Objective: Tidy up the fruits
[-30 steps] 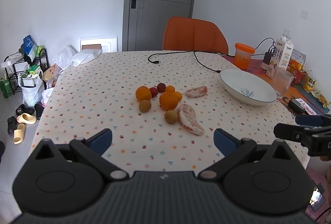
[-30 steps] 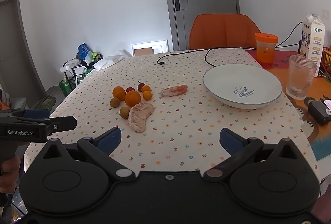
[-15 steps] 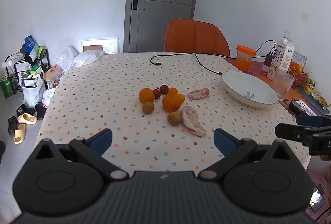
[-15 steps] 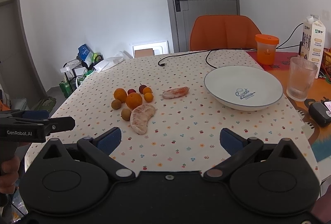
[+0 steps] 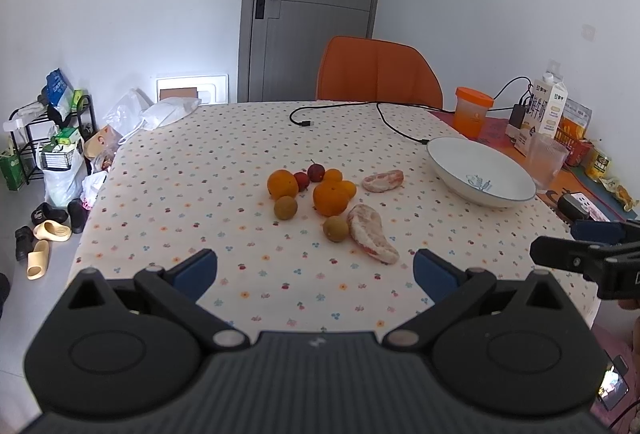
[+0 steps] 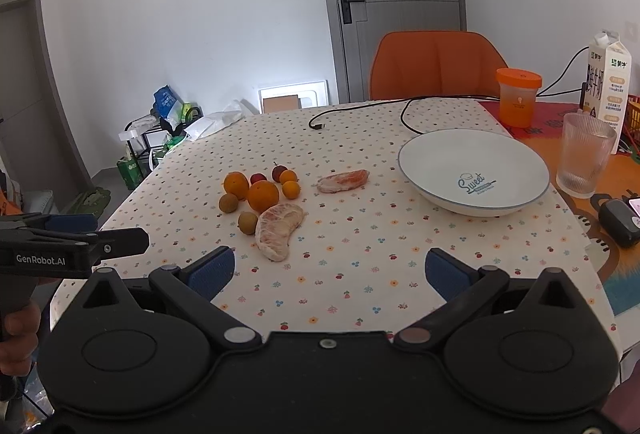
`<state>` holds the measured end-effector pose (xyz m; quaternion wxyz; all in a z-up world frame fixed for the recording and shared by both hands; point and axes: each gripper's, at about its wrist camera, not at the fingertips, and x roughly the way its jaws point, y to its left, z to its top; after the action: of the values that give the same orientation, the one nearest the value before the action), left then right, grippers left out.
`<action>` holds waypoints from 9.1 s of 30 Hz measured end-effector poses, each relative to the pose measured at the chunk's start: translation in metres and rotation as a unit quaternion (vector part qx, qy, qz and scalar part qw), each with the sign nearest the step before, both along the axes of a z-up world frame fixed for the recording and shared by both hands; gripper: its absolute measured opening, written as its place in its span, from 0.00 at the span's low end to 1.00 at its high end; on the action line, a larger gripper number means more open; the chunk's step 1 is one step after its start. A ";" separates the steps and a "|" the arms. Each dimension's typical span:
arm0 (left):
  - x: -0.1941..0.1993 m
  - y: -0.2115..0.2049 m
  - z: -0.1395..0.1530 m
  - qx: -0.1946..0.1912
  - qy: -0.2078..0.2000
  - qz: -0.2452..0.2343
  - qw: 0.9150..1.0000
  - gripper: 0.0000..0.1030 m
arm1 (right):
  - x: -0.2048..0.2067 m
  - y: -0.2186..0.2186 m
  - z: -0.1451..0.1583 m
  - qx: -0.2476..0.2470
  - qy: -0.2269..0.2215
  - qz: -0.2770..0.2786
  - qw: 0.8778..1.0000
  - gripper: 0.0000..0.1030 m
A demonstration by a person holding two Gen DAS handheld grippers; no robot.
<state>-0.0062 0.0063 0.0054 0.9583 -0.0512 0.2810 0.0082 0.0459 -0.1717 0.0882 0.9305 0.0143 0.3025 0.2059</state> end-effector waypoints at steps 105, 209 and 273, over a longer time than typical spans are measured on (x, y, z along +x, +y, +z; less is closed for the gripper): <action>0.139 -0.004 -0.070 -0.046 0.055 -0.063 0.995 0.23 | 0.117 0.014 -0.069 0.081 0.038 0.015 0.996 0.35; 0.159 -0.064 0.003 0.010 -0.031 -0.061 0.998 0.94 | 0.110 -0.054 -0.042 0.074 -0.041 -0.096 0.992 1.00; 0.160 0.047 -0.072 -0.077 0.039 0.019 0.996 0.23 | 0.142 0.083 -0.060 0.077 0.036 0.073 0.994 0.57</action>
<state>0.1533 0.0531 -0.0670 0.9393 -0.1301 0.3173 0.0071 0.1875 -0.0883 0.0282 0.8977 0.0709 0.3194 0.2950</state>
